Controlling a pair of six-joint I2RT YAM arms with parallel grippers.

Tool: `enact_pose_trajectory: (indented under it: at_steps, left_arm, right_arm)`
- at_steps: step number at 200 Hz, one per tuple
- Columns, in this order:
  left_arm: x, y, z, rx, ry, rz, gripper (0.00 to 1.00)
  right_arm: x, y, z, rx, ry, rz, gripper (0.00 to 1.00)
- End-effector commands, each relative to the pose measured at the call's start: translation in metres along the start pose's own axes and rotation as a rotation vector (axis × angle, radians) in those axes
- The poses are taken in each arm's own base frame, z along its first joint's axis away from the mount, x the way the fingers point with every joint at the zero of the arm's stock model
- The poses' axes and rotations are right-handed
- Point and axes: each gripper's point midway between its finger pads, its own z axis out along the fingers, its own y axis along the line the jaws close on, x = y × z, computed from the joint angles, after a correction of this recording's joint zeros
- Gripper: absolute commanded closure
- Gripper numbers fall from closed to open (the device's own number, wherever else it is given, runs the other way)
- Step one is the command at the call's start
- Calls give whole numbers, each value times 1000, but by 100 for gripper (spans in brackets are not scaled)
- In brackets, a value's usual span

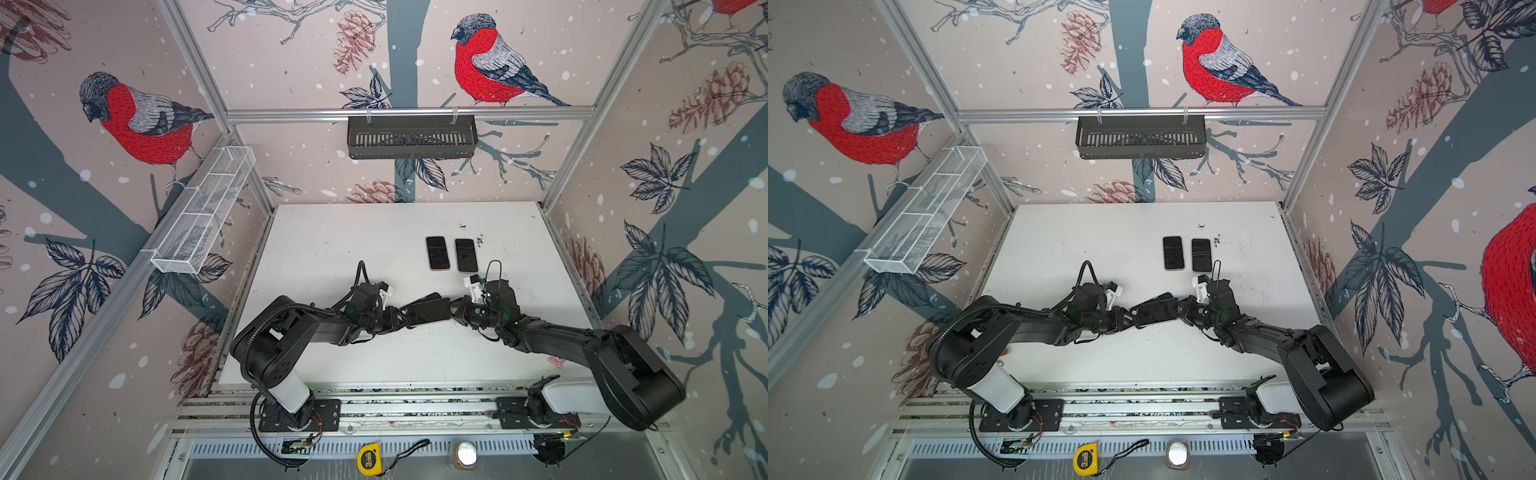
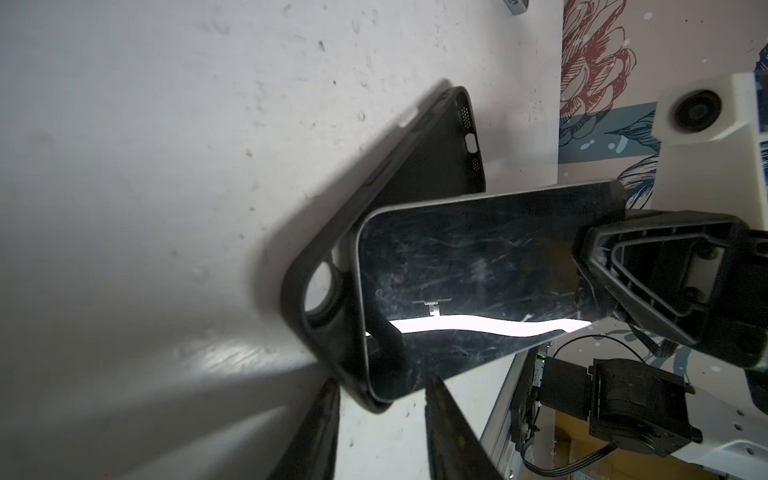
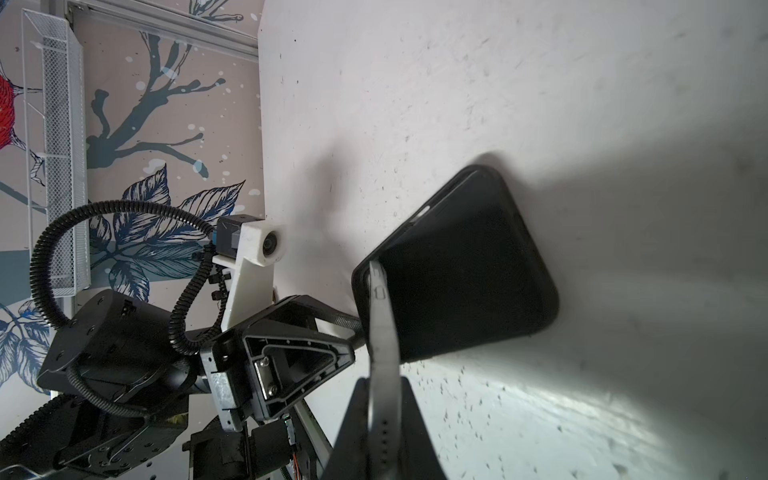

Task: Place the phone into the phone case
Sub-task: 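Press the phone's end into the black case with the right gripper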

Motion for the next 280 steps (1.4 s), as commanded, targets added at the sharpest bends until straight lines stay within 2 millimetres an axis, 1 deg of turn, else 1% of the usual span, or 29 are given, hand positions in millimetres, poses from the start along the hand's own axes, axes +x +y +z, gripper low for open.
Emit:
enact_pose_trajectory:
  at_steps: [1, 19, 53, 93, 133, 160, 210, 243, 280]
  left_arm:
    - [-7, -8, 2, 24, -11, 35, 64]
    - [-9, -6, 2, 6, -6, 45, 64]
    - [-19, -3, 3, -6, -1, 51, 64]
    - [-28, -12, 11, 27, 1, 51, 64]
    - [-24, -18, 17, 41, 18, 54, 64]
    - [-22, -18, 14, 38, 17, 55, 64]
    - [-20, -19, 8, 24, 16, 68, 64]
    - [-22, -18, 4, -5, 10, 91, 64]
    - [-22, -18, 1, -13, 10, 98, 64]
  right_arm:
    - [5, -3, 2, 8, 30, -2, 99]
    - [9, -3, 2, 8, 49, -14, 99]
    - [14, -6, 0, 19, 73, -37, 99]
    - [21, -6, 2, 18, 107, -45, 98]
    - [23, -8, 6, 17, 114, -32, 98]
    - [23, -11, 8, 24, 118, -26, 98]
    - [22, -22, 7, 43, 109, 1, 89]
    - [22, -28, 5, 59, 106, 7, 81]
    - [19, -27, 4, 62, 100, -11, 71]
